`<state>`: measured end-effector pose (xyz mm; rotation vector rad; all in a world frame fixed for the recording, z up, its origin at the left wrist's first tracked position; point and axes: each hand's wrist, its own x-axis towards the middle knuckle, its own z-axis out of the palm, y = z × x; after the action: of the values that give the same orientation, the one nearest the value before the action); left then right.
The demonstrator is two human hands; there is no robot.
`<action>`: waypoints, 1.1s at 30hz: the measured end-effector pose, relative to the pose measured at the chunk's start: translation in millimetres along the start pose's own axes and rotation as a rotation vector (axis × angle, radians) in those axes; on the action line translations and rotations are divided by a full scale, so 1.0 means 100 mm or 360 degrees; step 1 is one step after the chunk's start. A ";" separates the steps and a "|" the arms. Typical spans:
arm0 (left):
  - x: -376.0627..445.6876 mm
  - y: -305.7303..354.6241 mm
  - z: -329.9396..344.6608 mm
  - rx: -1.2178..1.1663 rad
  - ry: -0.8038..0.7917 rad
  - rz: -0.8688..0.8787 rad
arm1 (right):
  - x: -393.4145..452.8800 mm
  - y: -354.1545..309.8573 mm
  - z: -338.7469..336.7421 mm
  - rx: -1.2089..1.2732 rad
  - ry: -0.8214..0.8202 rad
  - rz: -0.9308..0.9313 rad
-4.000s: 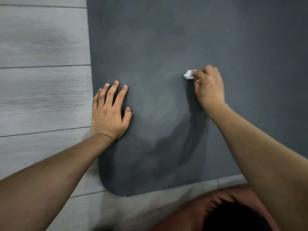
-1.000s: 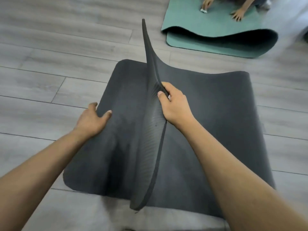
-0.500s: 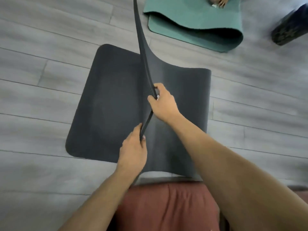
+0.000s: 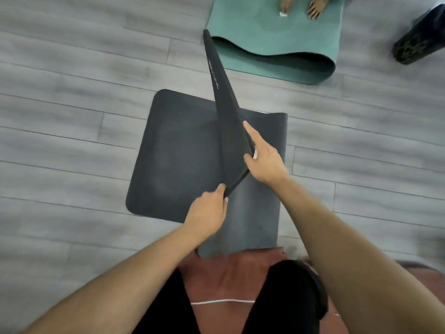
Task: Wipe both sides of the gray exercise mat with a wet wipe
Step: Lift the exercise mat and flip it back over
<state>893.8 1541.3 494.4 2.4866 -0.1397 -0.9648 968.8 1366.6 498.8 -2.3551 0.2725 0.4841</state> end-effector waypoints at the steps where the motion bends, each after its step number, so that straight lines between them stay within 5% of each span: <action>1: 0.05 0.12 -0.07 0.0055 -0.0013 -0.0036 | 0.06 0.06 -0.16 -0.0105 -0.0084 -0.0048; 5: 0.26 0.73 -0.10 0.0177 0.0071 -0.0165 | 0.49 0.35 -0.80 -0.0430 -0.0341 -0.0279; 11: 0.29 2.10 0.70 -0.0084 0.0651 -0.0999 | 1.31 0.59 -1.67 -0.0754 -0.0865 -0.0656; 15: -0.03 2.65 0.85 -0.0205 0.1008 -0.1194 | 1.30 0.56 -2.03 -0.0733 -0.1064 -0.0735; 24: -0.43 3.90 0.94 0.0028 0.1263 -0.1135 | 1.53 1.03 -3.02 -0.0550 -0.0584 -0.0649; 28: -0.72 4.41 1.52 -0.0055 0.1294 -0.1095 | 1.74 1.44 -3.45 -0.0530 -0.0461 -0.0532; 33: -0.72 5.14 2.45 -0.0309 0.1351 -0.1087 | 1.54 1.94 -4.01 -0.0635 -0.0301 -0.0778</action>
<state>715.2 1009.4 615.9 2.5508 1.0598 -0.0402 1152.4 942.3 590.3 -2.6092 -0.5234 0.5495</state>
